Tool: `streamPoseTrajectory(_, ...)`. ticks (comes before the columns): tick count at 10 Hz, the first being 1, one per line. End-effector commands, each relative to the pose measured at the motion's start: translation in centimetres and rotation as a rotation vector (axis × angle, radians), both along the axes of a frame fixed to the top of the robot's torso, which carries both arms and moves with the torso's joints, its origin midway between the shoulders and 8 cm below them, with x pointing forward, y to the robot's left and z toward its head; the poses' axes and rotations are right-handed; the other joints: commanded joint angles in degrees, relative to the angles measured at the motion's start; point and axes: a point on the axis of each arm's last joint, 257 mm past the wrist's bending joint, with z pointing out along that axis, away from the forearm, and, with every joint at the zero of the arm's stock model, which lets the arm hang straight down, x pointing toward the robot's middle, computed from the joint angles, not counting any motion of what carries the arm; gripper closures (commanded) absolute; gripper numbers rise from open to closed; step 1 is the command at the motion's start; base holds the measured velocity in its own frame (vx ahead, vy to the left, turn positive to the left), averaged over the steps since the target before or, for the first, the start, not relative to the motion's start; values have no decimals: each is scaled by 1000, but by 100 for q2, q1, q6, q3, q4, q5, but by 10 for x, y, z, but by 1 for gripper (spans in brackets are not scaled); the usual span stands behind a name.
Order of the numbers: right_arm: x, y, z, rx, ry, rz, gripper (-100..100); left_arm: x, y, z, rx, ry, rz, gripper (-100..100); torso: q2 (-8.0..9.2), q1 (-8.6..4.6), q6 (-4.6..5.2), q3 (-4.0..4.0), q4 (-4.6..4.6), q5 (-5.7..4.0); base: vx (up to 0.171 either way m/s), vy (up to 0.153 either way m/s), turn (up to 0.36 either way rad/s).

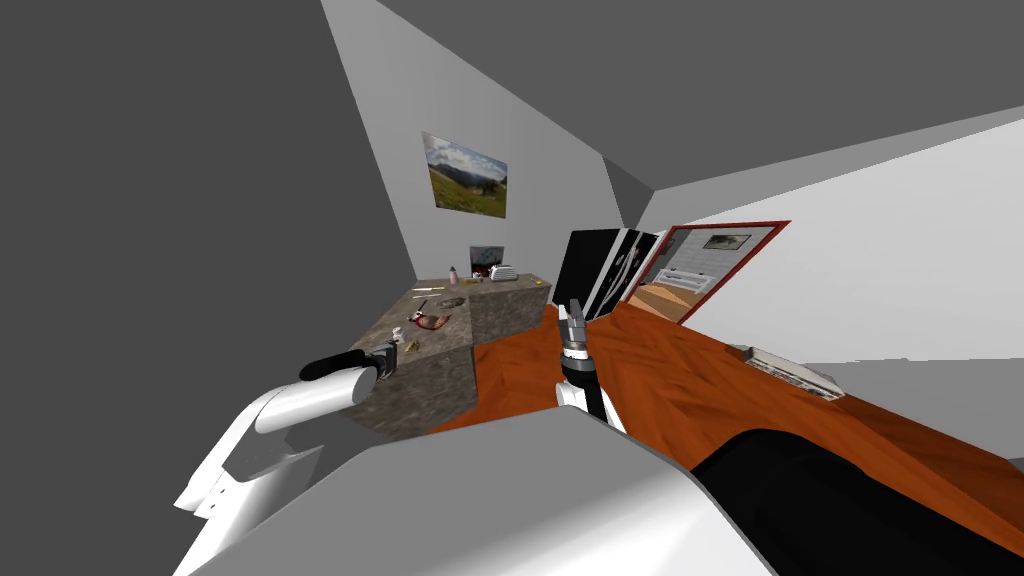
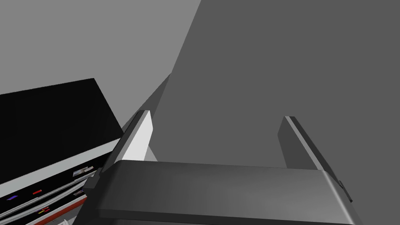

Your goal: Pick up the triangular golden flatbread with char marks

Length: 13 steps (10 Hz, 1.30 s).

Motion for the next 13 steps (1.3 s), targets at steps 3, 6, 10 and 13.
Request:
streamPoseTrajectory(3, 0, 0, 0, 0, 0, 0, 0, -17, 7, -17, -30, 86, 42, -100, 0, 4, 0, 0, 0, 0, 79, 4, -60)
streamPoseTrajectory(6, 0, 0, 0, 0, 0, 0, 0, -36, 18, -31, -59, 168, 92, -100, -9, 16, 0, -5, -2, 3, 100, 26, -88)
streamPoseTrajectory(10, 0, 0, 0, 0, 0, 0, 0, -59, 31, -43, -87, 260, 157, -100, 10, 0, -1, 5, 2, 0, 75, -1, -65)
streamPoseTrajectory(13, 0, 0, 0, 0, 0, 0, 0, -74, 38, -48, -101, 315, 191, -100, 10, 3, -2, 5, 2, 1, 69, 13, -57)
